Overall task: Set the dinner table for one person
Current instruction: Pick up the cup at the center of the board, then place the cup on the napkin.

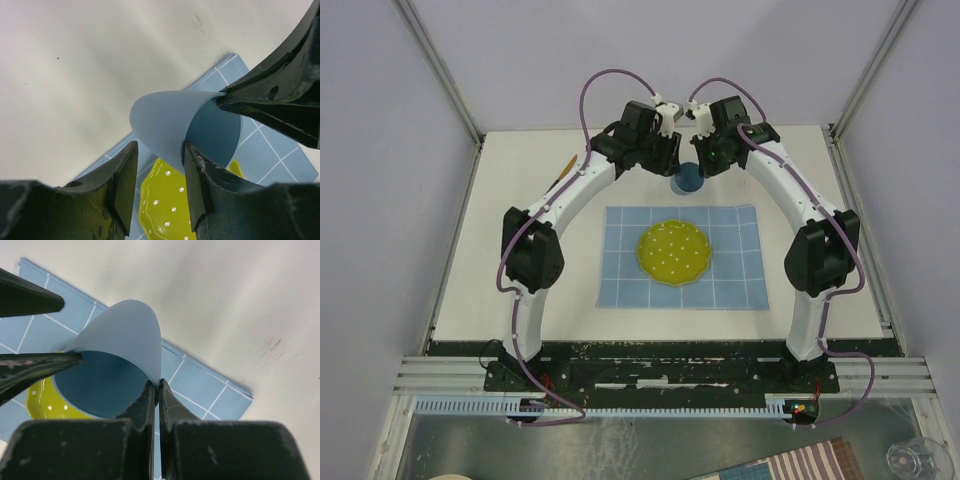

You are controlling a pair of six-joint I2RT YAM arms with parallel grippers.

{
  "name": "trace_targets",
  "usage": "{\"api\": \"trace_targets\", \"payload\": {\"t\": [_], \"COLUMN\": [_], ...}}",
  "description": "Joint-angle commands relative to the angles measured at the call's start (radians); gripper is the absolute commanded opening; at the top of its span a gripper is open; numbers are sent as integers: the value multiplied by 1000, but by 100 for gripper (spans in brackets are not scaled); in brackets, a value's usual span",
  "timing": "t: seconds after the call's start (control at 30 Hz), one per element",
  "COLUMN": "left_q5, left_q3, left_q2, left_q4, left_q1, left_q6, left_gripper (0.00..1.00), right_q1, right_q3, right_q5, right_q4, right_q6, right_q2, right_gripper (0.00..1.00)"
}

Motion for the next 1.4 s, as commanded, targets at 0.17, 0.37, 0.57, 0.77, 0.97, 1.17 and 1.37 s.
{"api": "trace_targets", "payload": {"t": [0.17,0.37,0.57,0.77,0.97,1.17,1.37], "left_q5": [-59,-163,-248,-261,-243,-227,-227], "left_q3": [13,13,14,-9,-21,-58,-86], "left_q2": [-75,-88,-94,-93,-93,-107,-114], "left_q4": [27,38,46,29,2,1,1], "left_q1": [30,31,39,47,46,48,47], "left_q6": [75,129,191,203,207,199,177], "left_gripper": [55,55,56,55,54,53,52], "right_q1": [-11,-13,-41,-113,-149,-172,-190], "right_q3": [122,62,-39,-35,64,84,78], "right_q5": [26,51,55,4,12,-42,-54], "right_q4": [-66,-68,-84,-190,-309,-402,-445], "right_q6": [-16,-42,-80,-104,-163,-232,-261], "right_q2": [58,15,-83,-92,-47,-32,-1], "right_gripper": [2,2,2,2,2,2,2]}}
